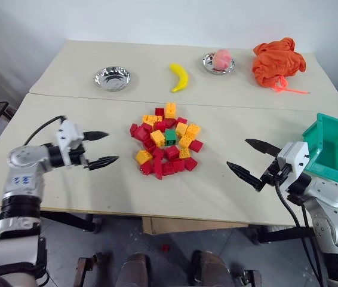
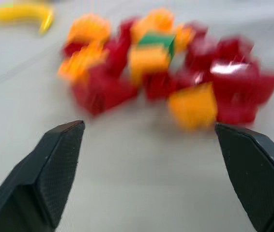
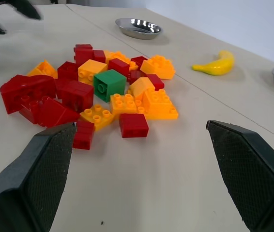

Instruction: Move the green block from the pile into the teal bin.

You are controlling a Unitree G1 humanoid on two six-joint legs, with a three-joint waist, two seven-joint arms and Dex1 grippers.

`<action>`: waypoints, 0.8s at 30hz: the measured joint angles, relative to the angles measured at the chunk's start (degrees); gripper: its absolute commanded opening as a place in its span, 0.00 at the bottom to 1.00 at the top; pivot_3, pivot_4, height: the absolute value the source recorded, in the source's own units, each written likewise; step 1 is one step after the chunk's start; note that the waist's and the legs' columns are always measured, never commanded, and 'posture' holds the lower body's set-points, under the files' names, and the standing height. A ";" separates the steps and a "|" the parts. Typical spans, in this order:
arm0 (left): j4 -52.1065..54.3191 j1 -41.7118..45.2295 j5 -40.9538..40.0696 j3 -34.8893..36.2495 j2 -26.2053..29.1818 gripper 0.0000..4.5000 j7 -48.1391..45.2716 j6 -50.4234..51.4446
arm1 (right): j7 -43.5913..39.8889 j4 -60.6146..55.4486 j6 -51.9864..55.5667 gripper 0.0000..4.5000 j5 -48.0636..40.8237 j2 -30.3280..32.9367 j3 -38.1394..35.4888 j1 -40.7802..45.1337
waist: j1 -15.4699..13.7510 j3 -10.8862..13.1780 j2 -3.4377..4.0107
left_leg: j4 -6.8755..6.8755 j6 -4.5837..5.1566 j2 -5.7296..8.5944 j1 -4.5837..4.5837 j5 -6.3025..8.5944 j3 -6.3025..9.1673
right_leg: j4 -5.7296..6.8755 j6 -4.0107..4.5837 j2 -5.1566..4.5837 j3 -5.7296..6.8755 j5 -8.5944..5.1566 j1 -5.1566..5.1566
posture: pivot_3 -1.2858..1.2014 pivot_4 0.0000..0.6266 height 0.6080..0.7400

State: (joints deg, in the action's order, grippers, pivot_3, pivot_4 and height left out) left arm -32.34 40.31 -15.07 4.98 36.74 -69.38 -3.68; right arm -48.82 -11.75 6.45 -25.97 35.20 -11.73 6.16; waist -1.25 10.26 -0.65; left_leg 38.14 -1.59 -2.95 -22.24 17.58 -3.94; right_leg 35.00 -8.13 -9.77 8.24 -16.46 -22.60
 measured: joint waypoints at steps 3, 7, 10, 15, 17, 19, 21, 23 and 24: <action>-4.01 9.22 3.76 -4.81 -4.61 0.99 0.81 -0.74 | -0.21 0.34 0.19 1.00 -0.04 0.17 -0.07 0.32 | -0.32 0.00 -0.01 | 0.03 0.02 0.03 -0.03 0.01 -0.02 | -0.05 -0.05 0.00 0.00 0.03 0.02 | 0.52 0.24 1.00; -12.64 18.77 10.55 -10.69 -9.34 0.99 3.58 -2.90 | -0.30 0.08 0.90 1.00 -0.11 0.48 -0.28 0.72 | 0.25 0.00 -0.01 | -0.09 0.05 0.03 0.01 0.03 -0.08 | -0.12 -0.05 0.00 -0.01 0.03 0.00 | 0.52 0.24 1.00; -20.93 24.01 15.61 -15.18 -12.53 0.99 4.88 -3.93 | -0.38 -1.32 2.33 1.00 -0.58 1.59 -0.88 -0.77 | 0.28 0.00 -0.01 | -0.09 0.05 0.03 0.00 0.03 -0.11 | -0.15 -0.06 0.00 -0.03 0.03 -0.01 | 0.52 0.24 1.00; -31.12 27.91 21.52 -17.74 -14.35 0.99 10.13 -6.90 | -0.56 -4.37 3.99 1.00 -1.78 4.74 -5.22 -5.44 | 0.11 0.01 -0.04 | -0.07 0.09 0.03 -0.01 0.05 -0.13 | -0.18 -0.08 0.00 -0.06 0.04 -0.01 | 0.52 0.24 1.00; -33.73 28.83 23.04 -18.06 -14.89 0.99 11.86 -7.55 | -0.40 -5.48 4.85 1.00 -2.38 4.83 -6.93 -6.80 | -0.09 0.02 -0.04 | -0.06 0.09 0.03 -0.01 0.05 -0.13 | -0.16 -0.08 0.00 -0.06 0.04 -0.01 | 0.52 0.24 1.00; -35.22 29.31 24.05 -18.10 -15.92 0.99 13.07 -7.72 | -0.32 -6.87 5.24 1.00 -2.66 4.85 -7.44 -7.88 | -0.15 0.02 -0.04 | -0.03 0.11 0.03 -0.02 0.06 -0.13 | -0.17 -0.09 0.00 -0.06 0.05 -0.01 | 0.52 0.24 1.00; -36.25 30.08 24.28 -18.05 -16.92 0.99 12.91 -8.02 | -0.04 -8.37 6.02 1.00 -3.07 4.85 -7.98 -8.93 | -0.28 0.02 -0.05 | -0.02 0.12 0.03 -0.04 0.07 -0.12 | -0.19 -0.10 0.00 -0.06 0.05 -0.01 | 0.52 0.24 1.00; -36.80 30.34 24.31 -17.73 -17.71 0.99 12.58 -8.04 | 0.27 -9.05 6.36 1.00 -3.23 4.85 -8.69 -9.51 | -0.28 0.02 -0.05 | -0.01 0.13 0.04 -0.05 0.08 -0.13 | -0.20 -0.11 0.00 -0.06 0.06 0.00 | 0.52 0.24 1.00; -37.54 30.51 24.31 -17.42 -18.37 0.99 12.71 -7.99 | 0.58 -9.33 6.52 1.00 -3.24 4.85 -8.94 -9.78 | -0.30 0.02 -0.05 | 0.00 0.13 0.04 -0.05 0.08 -0.12 | -0.20 -0.11 0.00 -0.06 0.06 0.00 | 0.52 0.24 1.00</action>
State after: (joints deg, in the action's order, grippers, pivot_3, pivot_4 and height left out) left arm -69.88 70.82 9.24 -12.44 18.37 -56.67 -11.67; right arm -48.24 -21.07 12.97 -29.21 40.04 -20.67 -3.62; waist -1.54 10.28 -0.70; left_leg 38.13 -1.46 -2.91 -22.29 17.65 -4.06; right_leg 34.80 -8.25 -9.77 8.17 -16.40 -22.61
